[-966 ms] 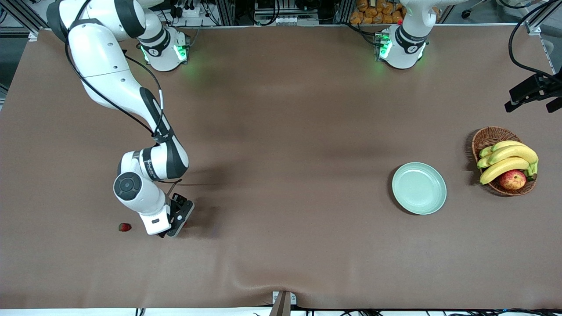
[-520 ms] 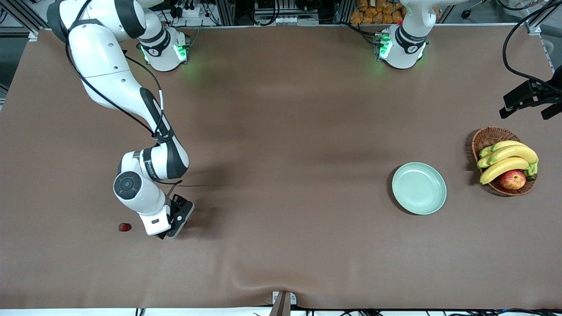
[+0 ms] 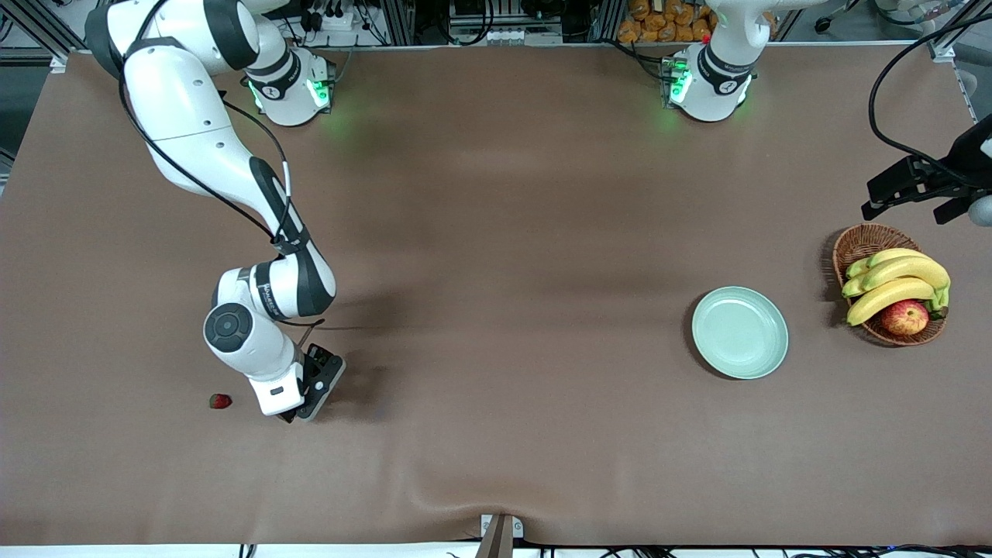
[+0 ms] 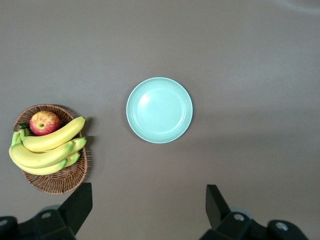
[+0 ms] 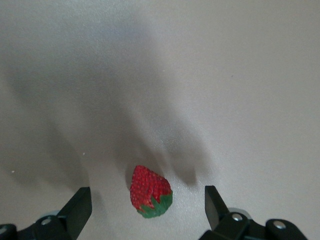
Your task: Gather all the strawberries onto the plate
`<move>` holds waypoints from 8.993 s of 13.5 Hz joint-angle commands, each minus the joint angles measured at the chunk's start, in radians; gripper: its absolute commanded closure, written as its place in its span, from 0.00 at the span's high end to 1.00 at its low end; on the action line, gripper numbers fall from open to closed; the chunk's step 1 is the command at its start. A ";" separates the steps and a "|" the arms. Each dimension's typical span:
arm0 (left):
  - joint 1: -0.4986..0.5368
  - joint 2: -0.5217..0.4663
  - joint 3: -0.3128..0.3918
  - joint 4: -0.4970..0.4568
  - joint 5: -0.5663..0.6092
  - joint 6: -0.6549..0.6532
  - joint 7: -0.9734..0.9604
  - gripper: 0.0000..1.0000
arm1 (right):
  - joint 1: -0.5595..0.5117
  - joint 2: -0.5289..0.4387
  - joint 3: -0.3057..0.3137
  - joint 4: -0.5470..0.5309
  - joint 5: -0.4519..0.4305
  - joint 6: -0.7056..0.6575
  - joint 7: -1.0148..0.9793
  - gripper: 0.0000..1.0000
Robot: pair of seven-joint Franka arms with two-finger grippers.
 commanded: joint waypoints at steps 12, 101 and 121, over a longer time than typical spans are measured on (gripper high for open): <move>-0.174 0.148 -0.016 0.008 0.015 0.172 -0.212 1.00 | 0.001 0.007 0.002 0.002 0.048 0.036 -0.035 0.00; -0.185 0.522 -0.013 -0.076 0.149 0.420 -0.466 0.00 | 0.038 -0.423 -0.081 -0.708 0.033 0.036 1.356 1.00; -0.022 0.333 -0.069 -0.146 0.238 0.476 -0.235 1.00 | 0.053 -0.426 0.031 -0.535 0.033 0.023 1.359 0.00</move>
